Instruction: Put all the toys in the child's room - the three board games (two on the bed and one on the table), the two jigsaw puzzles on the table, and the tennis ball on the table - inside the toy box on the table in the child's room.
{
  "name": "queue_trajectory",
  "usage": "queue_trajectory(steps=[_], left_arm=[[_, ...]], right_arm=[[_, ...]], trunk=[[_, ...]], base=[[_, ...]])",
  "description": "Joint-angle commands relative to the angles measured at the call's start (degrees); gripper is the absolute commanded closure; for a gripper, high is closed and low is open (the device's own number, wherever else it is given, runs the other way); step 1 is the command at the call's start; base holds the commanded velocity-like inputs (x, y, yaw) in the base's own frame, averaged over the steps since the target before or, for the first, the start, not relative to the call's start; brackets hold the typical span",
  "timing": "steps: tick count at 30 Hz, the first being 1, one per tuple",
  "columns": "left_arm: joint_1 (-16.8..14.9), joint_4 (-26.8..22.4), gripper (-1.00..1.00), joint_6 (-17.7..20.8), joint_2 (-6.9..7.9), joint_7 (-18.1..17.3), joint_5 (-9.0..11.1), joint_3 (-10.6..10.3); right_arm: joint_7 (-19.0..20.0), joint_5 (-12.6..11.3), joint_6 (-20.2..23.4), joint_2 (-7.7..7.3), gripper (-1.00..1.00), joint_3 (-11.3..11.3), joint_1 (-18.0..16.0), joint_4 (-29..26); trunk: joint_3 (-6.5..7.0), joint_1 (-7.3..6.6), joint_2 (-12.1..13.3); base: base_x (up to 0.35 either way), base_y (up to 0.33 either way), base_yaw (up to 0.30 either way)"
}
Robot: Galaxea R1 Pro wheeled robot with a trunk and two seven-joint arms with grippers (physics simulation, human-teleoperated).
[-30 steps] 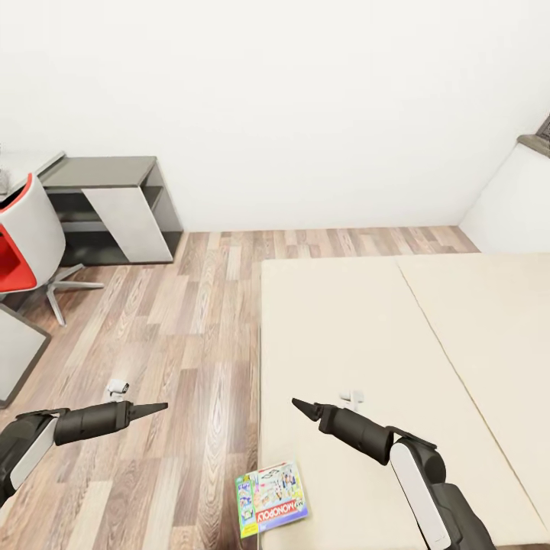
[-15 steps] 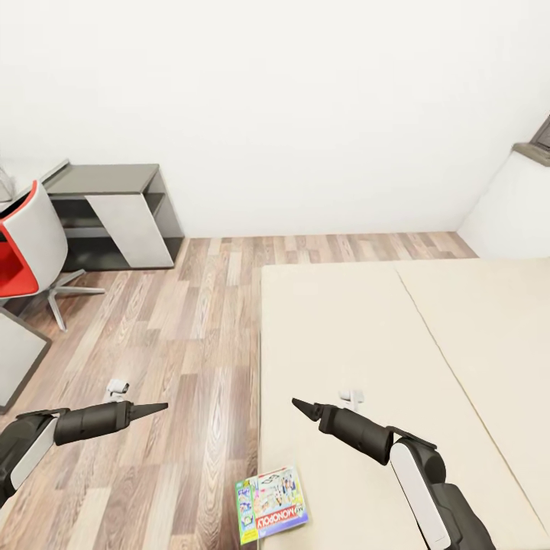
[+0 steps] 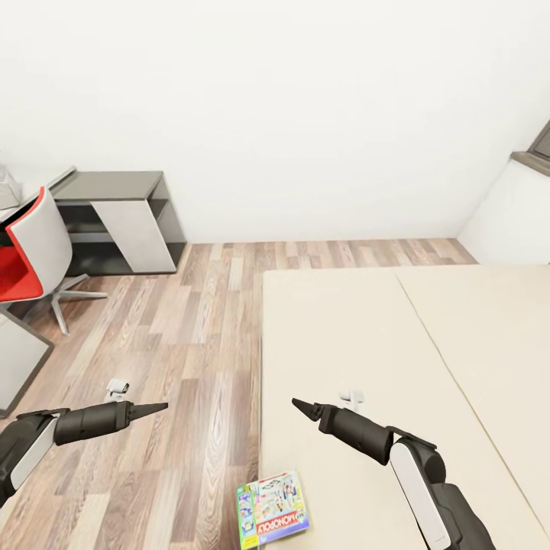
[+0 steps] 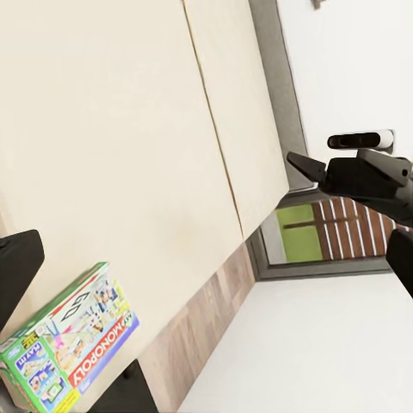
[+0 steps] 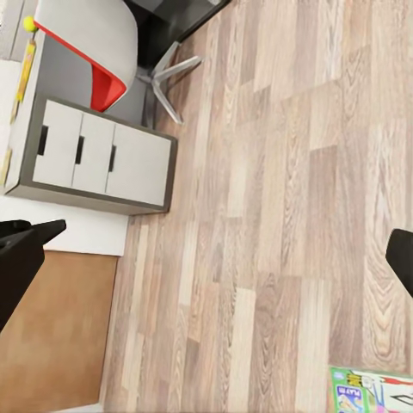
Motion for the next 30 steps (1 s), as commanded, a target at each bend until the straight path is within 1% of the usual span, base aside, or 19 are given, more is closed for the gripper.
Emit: queue_trajectory(steps=[1, 30], left_arm=[[-0.05, 0.02, -1.0, 0.6, 0.08, 0.0, 0.46, -0.25], [-0.05, 0.02, -1.0, 0.61, 0.07, 0.0, 0.46, -0.25]], right_arm=[[-0.01, -0.17, 0.27, -0.03, -1.0, 0.03, -0.03, -0.04], [0.04, -0.11, 0.27, -0.03, -1.0, 0.03, -0.03, -0.04]], trunk=[[0.01, 0.03, -0.1], [2.59, 0.03, -0.1]], base=[[0.0, 0.0, 0.059], [0.0, 0.0, 0.06]])
